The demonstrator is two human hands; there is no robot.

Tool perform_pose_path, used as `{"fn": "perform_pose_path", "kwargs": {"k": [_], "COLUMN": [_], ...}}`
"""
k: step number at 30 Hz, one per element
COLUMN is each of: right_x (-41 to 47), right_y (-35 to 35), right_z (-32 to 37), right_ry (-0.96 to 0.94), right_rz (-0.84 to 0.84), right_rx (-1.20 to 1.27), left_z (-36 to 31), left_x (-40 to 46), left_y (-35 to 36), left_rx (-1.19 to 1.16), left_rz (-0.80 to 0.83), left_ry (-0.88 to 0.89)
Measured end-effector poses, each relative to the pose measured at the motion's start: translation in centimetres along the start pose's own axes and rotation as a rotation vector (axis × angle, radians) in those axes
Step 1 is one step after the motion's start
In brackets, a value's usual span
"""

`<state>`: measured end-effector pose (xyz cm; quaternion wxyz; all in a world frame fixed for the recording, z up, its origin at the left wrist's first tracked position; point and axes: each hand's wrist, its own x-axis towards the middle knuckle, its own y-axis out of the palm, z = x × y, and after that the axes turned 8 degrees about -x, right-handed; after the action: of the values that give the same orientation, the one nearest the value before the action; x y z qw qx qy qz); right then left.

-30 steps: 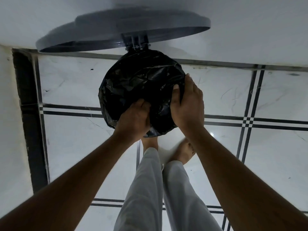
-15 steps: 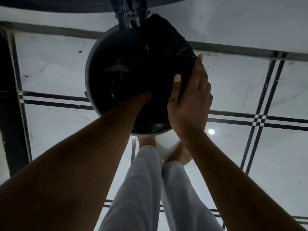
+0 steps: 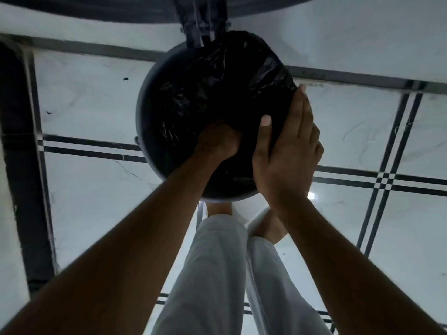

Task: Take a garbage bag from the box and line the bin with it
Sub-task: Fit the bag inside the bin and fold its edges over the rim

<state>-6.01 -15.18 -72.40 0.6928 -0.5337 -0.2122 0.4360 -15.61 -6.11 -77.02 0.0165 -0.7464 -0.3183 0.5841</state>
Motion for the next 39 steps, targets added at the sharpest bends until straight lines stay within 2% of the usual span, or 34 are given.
{"fn": "perform_pose_path", "kwargs": {"k": [3,6,8,10,12,14,16,18,20,21,25,29,31,35,36,39], "right_x": [0.2,0.9,1.5,2.0,2.0,1.5,0.4,-0.8,-2.3,-3.2,-5.8,-6.3,-6.4,-5.4,-5.0,-4.0], "right_y": [-2.1,-4.2,-5.4,-6.0,-6.5,-7.0,-7.6,-7.6,-7.3,-7.2,-6.6,-7.2,-7.4,-7.9,-7.8,-7.8], "right_z": [0.8,1.1,1.4,1.5,1.6,1.4,1.6,1.8,2.0,2.0,0.6,-0.1,-0.6,-0.5,-0.5,-0.4], "right_ry": [0.02,0.022,0.033,0.037,0.066,0.141,0.307,0.593,0.856,0.929,0.959,0.991,0.999,0.999,0.993,0.98], "right_rz": [0.078,0.201,0.26,0.299,0.329,0.321,0.329,0.399,0.478,0.511,0.535,0.495,0.513,0.56,0.548,0.509], "right_rx": [-0.095,-0.215,-0.265,-0.28,-0.243,-0.153,0.001,0.179,0.297,0.347,0.554,0.617,0.651,0.768,0.765,0.713], "left_z": [1.2,3.7,5.2,6.2,6.2,5.9,5.8,5.8,5.7,5.9,6.2,7.4,8.6,9.6,9.6,10.3], "left_x": [-7.0,-11.8,-13.6,-14.4,-14.9,-14.7,-13.5,-12.0,-10.6,-10.0,-9.7,-11.4,-11.9,-13.2,-13.6,-13.5], "left_y": [-2.1,-3.8,-5.4,-6.3,-6.6,-6.8,-7.4,-8.3,-8.8,-9.0,-10.5,-12.5,-13.6,-15.4,-15.6,-15.6], "left_rx": [0.032,0.41,0.505,0.377,0.225,0.034,-0.146,-0.218,-0.208,-0.175,-0.063,-0.18,-0.339,-1.082,-1.195,-1.312], "left_rz": [-0.13,-0.227,-0.286,-0.413,-0.61,-0.776,-0.82,-0.805,-0.767,-0.743,-0.675,-0.589,-0.495,-0.102,-0.025,0.072], "left_ry": [0.107,0.134,0.129,0.205,0.214,0.108,-0.066,-0.188,-0.228,-0.225,-0.173,-0.135,-0.128,-0.256,-0.266,-0.25]}}
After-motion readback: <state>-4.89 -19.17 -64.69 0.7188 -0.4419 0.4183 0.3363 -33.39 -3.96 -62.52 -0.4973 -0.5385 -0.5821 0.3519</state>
